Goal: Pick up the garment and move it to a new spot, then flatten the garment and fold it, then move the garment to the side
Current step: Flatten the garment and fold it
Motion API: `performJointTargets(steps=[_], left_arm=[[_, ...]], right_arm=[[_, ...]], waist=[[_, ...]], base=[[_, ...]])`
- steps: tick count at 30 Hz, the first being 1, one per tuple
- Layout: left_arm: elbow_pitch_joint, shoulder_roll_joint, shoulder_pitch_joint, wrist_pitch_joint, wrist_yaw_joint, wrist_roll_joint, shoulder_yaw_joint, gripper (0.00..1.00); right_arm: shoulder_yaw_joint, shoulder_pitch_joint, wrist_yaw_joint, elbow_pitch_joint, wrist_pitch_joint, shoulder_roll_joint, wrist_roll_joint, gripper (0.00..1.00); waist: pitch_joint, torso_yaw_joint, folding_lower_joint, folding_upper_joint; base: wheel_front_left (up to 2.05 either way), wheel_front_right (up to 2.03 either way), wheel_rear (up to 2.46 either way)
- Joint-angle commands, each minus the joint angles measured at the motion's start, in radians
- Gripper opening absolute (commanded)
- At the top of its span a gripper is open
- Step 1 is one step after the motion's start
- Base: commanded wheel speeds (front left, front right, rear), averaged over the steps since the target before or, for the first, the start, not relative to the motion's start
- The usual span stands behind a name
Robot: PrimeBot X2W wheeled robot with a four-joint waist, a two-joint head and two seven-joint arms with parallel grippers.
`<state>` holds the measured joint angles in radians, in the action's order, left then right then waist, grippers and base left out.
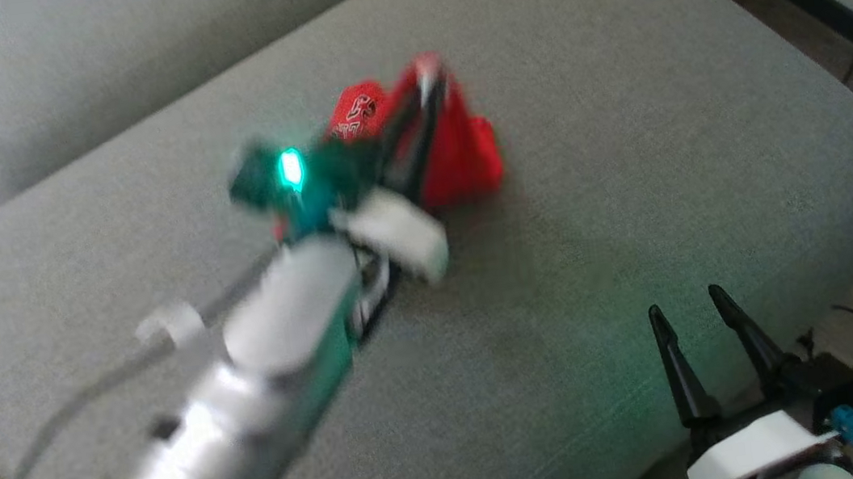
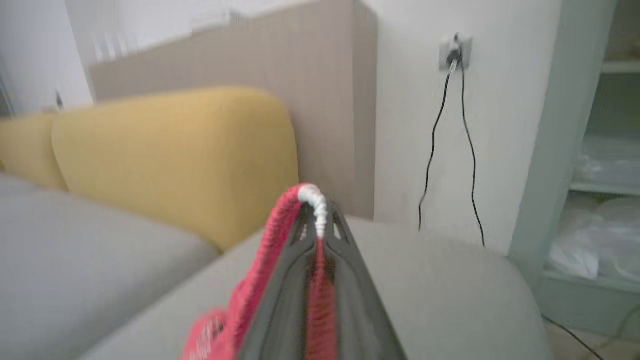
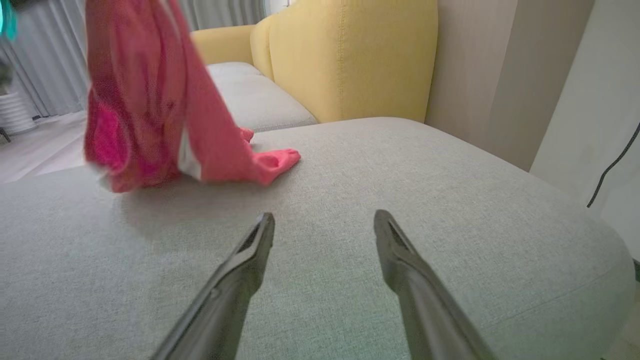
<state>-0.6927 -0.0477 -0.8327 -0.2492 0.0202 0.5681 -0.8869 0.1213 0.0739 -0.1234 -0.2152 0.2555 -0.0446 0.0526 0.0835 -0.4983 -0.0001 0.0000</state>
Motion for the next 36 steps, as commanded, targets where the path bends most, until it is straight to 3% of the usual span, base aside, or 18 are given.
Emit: performJointTargets(steps=[1, 8, 15, 19, 25, 36], left_arm=[[0.039, -0.014, -0.083, -0.011, -0.002, -0.011, 0.045, 0.00], [0.070, -0.128, -0.242, 0.028, -0.008, -0.019, 0.122, 0.00], [0.032, -0.219, -0.033, 0.187, -0.073, 0.081, 0.098, 0.00], [0.021, -0.263, 0.058, 0.177, -0.079, 0.102, 0.096, 0.00], [0.038, -0.292, 0.073, 0.135, -0.084, 0.104, 0.104, 0.00], [0.056, -0.279, 0.021, 0.130, -0.084, 0.086, 0.085, 0.00]], right_arm=[[0.019, -0.009, -0.007, 0.025, 0.006, -0.006, -0.004, 1.00], [0.014, 0.025, -0.007, 0.030, 0.006, -0.006, -0.019, 1.00], [0.008, 0.038, -0.007, 0.034, 0.006, -0.006, -0.011, 1.00], [0.019, 0.021, -0.007, 0.025, 0.006, -0.006, 0.004, 1.00], [0.031, -0.050, -0.007, -0.037, 0.006, -0.006, 0.064, 1.00], [0.050, -0.387, -0.007, -0.410, 0.006, -0.007, 0.051, 1.00]], waist=[[-0.028, 0.009, 0.0001, 0.0000], [-0.103, 0.055, 0.0001, 0.0000], [-0.092, 0.147, 0.0001, 0.0000], [-0.057, 0.201, 0.0001, 0.0000], [-0.022, 0.258, 0.0001, 0.0000], [0.030, 0.309, 0.0001, 0.0000]], base=[[0.00, 0.00, 0.00], [0.00, 0.00, 0.00], [0.00, 0.00, 0.00], [0.00, 0.00, 0.00], [0.00, 0.00, 0.00], [0.00, 0.00, 0.00]])
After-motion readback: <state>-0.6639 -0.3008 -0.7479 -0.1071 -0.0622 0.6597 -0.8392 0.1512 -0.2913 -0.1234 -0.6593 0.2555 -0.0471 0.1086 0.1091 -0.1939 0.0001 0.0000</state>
